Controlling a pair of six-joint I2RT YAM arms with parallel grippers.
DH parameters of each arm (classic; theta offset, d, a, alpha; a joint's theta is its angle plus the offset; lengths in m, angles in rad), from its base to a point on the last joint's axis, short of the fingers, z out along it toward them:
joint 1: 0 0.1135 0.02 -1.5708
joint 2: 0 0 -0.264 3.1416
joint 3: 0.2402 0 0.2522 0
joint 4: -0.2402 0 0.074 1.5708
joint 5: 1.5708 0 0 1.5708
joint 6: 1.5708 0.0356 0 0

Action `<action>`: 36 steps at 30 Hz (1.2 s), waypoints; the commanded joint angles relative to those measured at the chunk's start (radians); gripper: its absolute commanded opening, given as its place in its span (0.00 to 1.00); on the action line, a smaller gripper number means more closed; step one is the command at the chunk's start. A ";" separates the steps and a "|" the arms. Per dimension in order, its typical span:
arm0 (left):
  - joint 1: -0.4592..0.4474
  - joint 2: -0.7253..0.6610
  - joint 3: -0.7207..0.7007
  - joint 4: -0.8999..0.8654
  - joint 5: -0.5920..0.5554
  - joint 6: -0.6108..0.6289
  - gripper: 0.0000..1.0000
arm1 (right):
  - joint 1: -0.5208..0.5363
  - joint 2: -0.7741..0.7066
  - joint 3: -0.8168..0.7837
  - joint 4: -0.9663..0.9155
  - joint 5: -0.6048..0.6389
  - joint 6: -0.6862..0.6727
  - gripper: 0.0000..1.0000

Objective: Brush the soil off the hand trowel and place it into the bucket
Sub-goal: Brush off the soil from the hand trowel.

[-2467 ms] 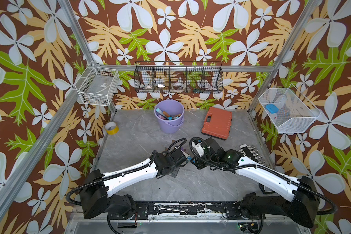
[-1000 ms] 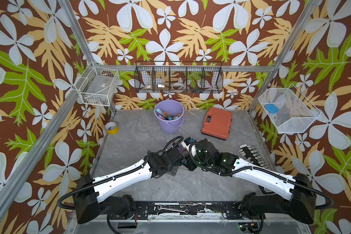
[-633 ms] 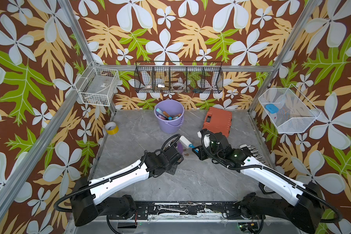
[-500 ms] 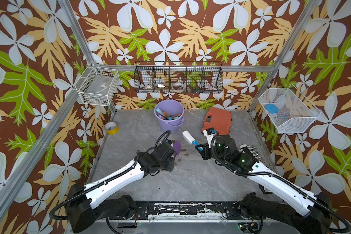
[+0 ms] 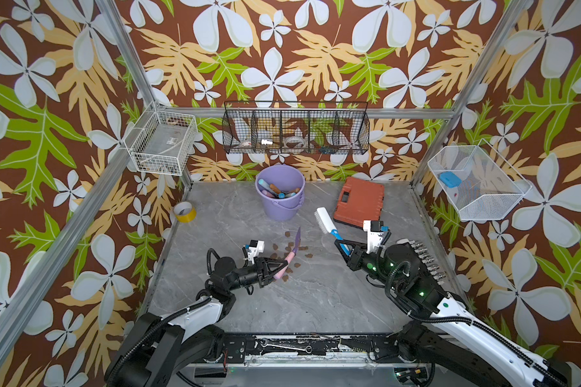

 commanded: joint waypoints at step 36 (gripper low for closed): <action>0.018 0.010 0.034 0.083 0.037 -0.007 0.00 | 0.032 0.064 -0.133 0.134 -0.169 0.096 0.00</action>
